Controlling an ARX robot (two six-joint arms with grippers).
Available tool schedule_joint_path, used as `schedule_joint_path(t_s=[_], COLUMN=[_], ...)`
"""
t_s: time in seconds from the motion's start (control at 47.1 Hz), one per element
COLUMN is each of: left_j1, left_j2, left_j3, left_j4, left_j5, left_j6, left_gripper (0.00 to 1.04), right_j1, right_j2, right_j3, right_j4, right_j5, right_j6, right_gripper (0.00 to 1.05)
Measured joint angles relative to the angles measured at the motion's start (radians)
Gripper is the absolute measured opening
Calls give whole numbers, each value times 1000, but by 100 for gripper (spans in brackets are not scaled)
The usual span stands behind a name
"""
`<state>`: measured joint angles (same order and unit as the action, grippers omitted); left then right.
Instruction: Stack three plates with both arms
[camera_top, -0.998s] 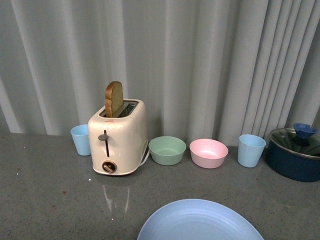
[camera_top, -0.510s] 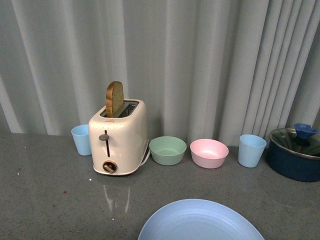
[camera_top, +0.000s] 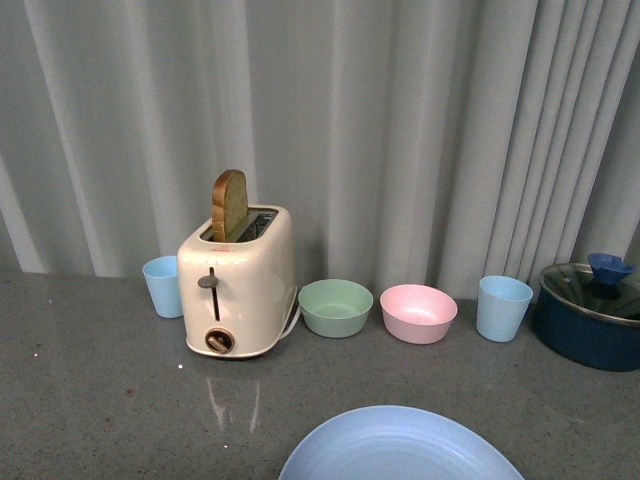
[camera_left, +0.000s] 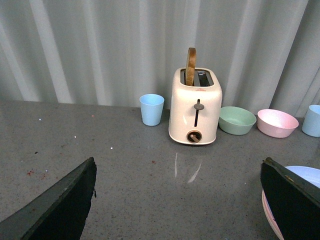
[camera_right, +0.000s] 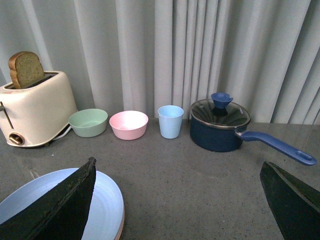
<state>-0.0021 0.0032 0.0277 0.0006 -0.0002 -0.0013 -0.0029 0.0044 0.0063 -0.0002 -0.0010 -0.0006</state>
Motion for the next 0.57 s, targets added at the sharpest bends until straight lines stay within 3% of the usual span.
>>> schedule_joint_path(t_s=[0.573], left_j1=[0], left_j2=[0], left_j3=[0], left_j4=[0], left_j5=[0], left_j6=[0], left_gripper=[98], right_j1=[0], right_j2=[0], right_j3=[0], right_j4=[0], right_j5=[0], right_j6=[0], right_gripper=[97])
